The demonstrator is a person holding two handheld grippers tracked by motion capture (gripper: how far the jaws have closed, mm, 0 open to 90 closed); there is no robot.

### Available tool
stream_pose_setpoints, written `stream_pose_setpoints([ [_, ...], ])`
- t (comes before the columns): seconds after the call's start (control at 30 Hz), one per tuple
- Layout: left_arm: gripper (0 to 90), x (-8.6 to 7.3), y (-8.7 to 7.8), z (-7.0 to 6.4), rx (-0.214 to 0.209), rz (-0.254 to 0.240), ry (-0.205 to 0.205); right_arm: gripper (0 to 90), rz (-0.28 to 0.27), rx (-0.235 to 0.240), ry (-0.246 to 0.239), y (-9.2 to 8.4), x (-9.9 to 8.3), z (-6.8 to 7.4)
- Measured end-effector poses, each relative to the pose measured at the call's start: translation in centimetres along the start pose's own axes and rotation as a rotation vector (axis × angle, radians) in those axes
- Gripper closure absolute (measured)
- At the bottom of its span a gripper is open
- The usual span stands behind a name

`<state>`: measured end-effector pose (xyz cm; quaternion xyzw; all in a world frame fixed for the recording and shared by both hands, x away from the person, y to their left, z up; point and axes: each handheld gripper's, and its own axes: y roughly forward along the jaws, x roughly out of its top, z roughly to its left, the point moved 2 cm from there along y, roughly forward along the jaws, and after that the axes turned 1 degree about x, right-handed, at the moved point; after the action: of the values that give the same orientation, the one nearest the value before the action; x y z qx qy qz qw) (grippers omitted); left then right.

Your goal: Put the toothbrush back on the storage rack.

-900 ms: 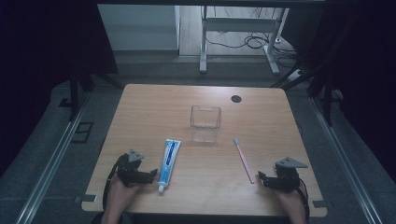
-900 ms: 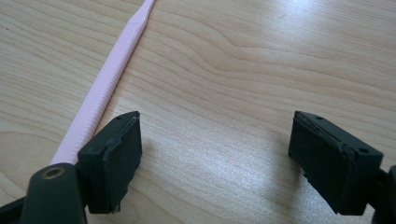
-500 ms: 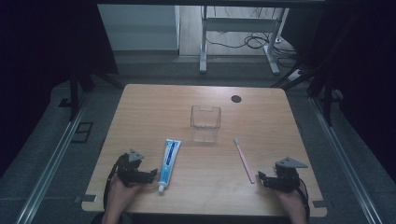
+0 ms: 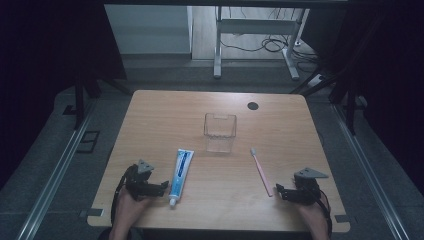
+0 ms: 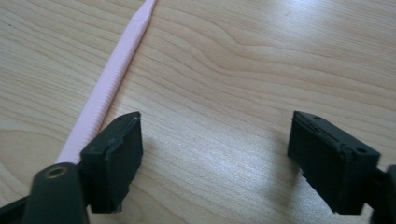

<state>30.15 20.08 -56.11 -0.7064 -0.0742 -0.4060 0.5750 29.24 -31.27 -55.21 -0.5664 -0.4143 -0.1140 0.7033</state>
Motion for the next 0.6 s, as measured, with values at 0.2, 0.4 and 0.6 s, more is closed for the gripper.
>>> stream_pose_setpoints([
  [0.2, 0.0, 0.0, 0.0, 0.0, 0.000, 0.000, 0.000, 23.9, 0.033, 0.025, -0.006, -0.2, 0.4, 0.0],
  [0.4, 0.0, 0.0, 0.0, 0.0, 0.000, -0.001, 0.000, 30.7, 0.056, 0.068, 0.002, -0.4, 0.8, 0.0],
  [0.6, 0.0, 0.0, 0.0, 0.0, 0.000, -0.001, 0.000, 54.5, 0.070, 0.158, -0.006, -0.8, 2.1, 0.8],
])
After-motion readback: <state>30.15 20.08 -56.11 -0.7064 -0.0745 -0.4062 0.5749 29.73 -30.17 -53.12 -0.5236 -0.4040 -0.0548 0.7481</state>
